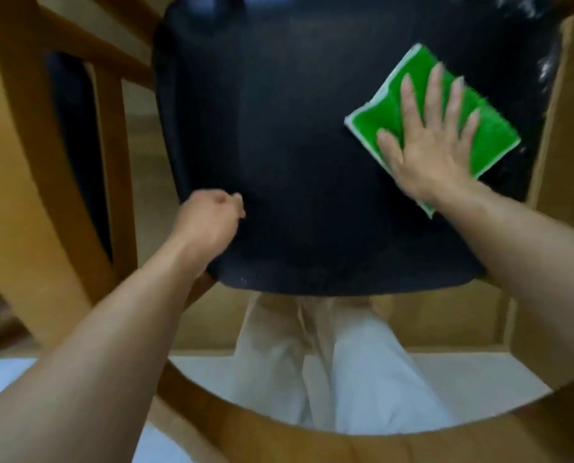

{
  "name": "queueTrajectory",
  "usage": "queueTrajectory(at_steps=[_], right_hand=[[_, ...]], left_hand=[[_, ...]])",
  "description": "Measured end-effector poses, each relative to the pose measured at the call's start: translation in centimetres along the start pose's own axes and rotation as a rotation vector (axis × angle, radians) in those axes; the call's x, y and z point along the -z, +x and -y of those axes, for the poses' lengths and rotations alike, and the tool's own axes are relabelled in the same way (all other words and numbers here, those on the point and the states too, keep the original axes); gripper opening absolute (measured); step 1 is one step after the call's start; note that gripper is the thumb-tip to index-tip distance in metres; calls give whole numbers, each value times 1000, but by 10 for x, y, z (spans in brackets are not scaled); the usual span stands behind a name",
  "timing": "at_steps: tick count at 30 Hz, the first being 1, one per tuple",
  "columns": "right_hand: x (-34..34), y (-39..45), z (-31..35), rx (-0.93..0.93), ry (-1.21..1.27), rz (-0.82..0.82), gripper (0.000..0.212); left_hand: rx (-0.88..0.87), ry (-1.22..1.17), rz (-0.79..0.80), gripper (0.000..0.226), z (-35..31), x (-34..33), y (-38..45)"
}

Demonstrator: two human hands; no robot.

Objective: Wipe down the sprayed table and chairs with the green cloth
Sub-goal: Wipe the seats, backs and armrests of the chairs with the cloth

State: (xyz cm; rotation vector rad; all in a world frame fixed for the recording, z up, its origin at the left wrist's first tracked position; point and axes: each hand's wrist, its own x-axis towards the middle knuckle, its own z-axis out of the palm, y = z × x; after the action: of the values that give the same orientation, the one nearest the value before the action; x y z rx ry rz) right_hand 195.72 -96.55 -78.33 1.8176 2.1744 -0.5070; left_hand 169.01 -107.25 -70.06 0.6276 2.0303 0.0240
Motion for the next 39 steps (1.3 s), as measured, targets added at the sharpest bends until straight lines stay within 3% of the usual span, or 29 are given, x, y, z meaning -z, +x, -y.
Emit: queueTrajectory(at_steps=[2,4,8,10,13,17,19,22,26,28,33,36,39], right_hand=[[-3,-4,36,-87,33,-12,70],[-15,-25,78,-25,-2,-5,70],[-54,-93,156,319,-73,2,73],[-75,-130,181,567,-98,25,74],[-91,-160,178,840,-241,142,77],[-78,-144,113,1081,-334,157,70],[-67,-130,65,1062,-342,87,66],[-52,-119,26,831,-338,37,74],[-65,-146,89,431,-217,-17,76],[-77,-155,133,341,-156,-20,76],[-94,-161,203,621,-188,64,63],[-88,-149,178,803,-222,40,58],[-73,-129,111,971,-228,17,62]], left_hand=[[29,-96,-72,36,1,10,5],[39,-192,-143,35,1,16,9],[60,-367,-300,33,-3,20,9],[75,-422,-299,30,-3,20,7],[41,-378,-272,32,1,19,4],[87,-444,-230,32,-3,21,-2],[92,-464,-210,32,-8,20,-5],[79,-466,-196,32,-15,19,-7],[70,-463,-199,32,-23,15,-4],[50,-448,-214,33,-23,15,-1],[34,-349,-214,32,-17,15,3],[26,-328,-199,32,-15,14,2],[9,-299,-172,34,-19,10,-3]])
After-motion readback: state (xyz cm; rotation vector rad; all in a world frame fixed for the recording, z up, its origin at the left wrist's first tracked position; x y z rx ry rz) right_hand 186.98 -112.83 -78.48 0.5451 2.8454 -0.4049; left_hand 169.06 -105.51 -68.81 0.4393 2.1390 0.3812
